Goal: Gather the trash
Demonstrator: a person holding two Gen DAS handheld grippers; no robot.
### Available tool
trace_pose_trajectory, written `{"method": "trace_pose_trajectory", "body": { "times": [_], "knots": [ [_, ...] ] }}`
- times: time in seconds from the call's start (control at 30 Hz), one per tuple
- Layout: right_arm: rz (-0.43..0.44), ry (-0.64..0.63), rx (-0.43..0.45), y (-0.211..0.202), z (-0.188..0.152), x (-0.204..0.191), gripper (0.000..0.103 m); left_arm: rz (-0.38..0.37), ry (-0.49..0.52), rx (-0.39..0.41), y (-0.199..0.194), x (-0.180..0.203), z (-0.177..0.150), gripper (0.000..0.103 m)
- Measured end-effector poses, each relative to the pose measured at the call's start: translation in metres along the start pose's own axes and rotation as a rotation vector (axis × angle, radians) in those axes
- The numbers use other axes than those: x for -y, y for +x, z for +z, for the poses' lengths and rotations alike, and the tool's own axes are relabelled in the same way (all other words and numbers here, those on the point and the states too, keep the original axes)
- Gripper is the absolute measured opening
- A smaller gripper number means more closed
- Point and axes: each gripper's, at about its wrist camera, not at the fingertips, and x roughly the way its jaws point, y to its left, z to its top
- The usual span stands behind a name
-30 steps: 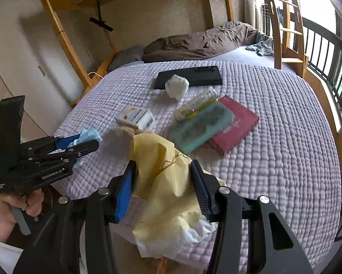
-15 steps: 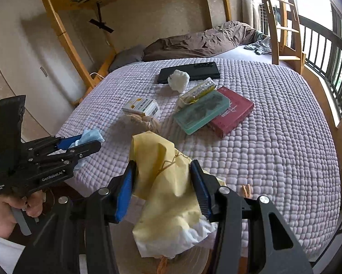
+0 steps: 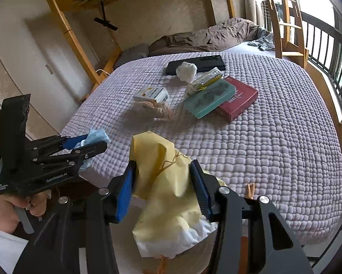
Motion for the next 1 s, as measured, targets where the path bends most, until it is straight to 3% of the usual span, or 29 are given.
{"method": "trace_pose_trajectory", "body": {
  "times": [1.0],
  "knots": [
    [0.049,0.013,-0.087,-0.008,-0.056,-0.011,0.048,-0.037,0.037,-0.097,-0.012,0.028,-0.05,0.041]
  ]
}}
